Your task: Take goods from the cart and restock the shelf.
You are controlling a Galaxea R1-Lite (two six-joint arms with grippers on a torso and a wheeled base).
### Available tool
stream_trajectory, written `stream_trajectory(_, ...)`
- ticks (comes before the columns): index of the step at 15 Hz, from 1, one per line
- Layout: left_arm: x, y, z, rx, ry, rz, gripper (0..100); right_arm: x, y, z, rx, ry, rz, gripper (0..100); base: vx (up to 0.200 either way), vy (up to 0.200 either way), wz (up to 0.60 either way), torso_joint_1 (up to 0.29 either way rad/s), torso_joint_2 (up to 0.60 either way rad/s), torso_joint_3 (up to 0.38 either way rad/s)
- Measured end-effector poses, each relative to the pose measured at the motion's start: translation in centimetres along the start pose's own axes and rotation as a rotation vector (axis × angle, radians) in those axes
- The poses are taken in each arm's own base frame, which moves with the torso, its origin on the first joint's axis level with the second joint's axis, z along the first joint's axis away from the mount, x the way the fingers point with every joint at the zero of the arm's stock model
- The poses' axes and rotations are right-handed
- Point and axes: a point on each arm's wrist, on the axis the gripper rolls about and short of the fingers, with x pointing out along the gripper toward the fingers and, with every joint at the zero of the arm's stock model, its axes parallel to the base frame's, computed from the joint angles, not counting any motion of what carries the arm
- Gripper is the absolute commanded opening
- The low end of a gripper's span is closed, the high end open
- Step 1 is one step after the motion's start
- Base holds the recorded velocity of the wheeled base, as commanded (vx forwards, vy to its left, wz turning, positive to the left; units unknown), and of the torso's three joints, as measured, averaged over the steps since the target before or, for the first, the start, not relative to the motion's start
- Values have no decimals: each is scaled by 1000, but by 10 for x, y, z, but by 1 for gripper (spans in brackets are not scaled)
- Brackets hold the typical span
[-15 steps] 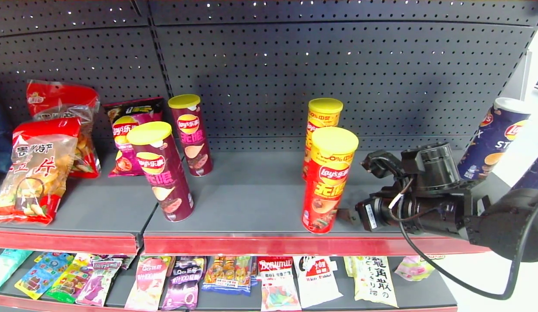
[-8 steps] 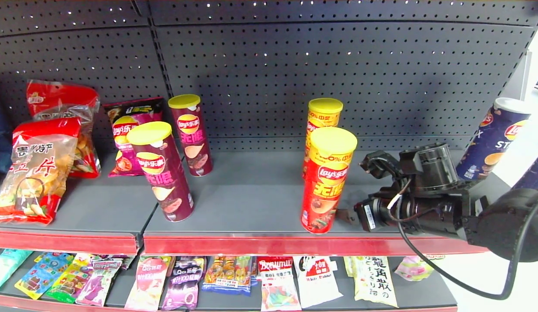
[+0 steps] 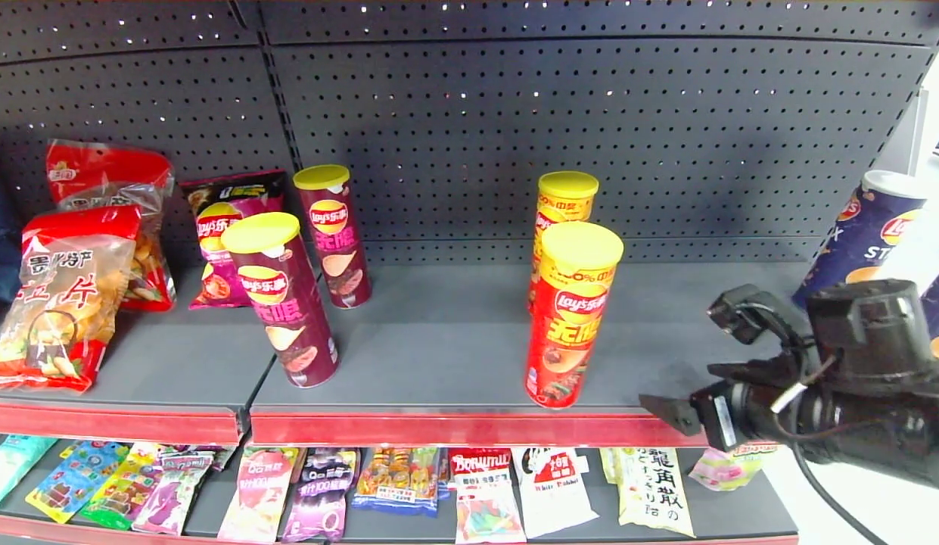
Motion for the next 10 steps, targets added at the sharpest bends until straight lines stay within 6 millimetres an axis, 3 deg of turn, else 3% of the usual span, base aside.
stream_trajectory(7,0,0,0,0,0,0,100,-89,-23,-81,48,-106,-79,100,0,0,0,0,0,0)
stream_trajectory(10,0,0,0,0,0,0,100,-120,-21,-116,61,-177,-122,100,0,0,0,0,0,0)
